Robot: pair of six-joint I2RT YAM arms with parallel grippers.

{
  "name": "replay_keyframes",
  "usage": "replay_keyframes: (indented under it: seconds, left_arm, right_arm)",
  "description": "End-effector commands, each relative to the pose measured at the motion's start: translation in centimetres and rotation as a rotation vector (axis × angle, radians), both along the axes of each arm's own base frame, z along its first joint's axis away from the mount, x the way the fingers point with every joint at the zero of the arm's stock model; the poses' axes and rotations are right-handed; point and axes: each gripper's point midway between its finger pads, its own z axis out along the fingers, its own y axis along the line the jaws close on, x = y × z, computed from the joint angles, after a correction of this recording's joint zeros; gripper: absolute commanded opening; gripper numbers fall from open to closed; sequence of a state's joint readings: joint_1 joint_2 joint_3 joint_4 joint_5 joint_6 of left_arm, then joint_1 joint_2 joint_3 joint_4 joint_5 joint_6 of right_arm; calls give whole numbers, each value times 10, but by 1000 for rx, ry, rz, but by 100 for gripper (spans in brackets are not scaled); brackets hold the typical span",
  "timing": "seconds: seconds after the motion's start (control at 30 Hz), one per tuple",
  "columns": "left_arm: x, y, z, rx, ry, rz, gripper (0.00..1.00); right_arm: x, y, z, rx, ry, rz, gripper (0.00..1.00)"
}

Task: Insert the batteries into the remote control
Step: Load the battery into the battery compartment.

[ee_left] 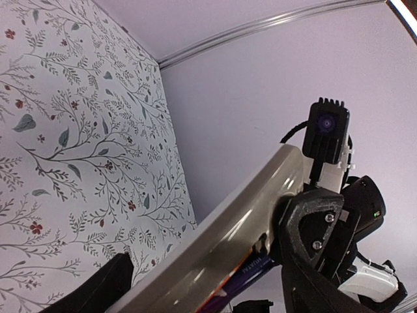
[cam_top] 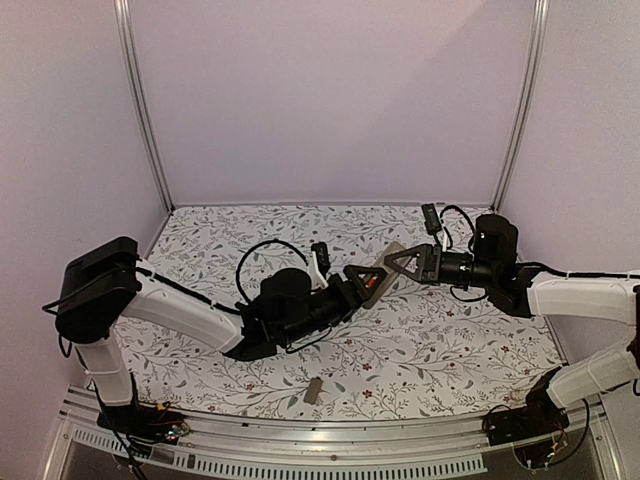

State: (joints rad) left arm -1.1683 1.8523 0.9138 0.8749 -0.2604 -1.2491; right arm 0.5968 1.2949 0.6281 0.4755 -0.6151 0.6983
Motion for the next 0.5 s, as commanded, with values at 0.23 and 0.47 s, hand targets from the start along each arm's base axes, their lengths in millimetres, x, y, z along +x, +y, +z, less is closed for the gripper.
replay_keyframes:
  seconds: [0.23,0.47]
  left_arm:
    - [10,4,-4,-11,2,22,74]
    - [11,6,-8,-13,17,27,71]
  right_arm:
    - [-5,2,7,-7,-29,12,0]
    - [-5,1,12,-2,-42,13,0]
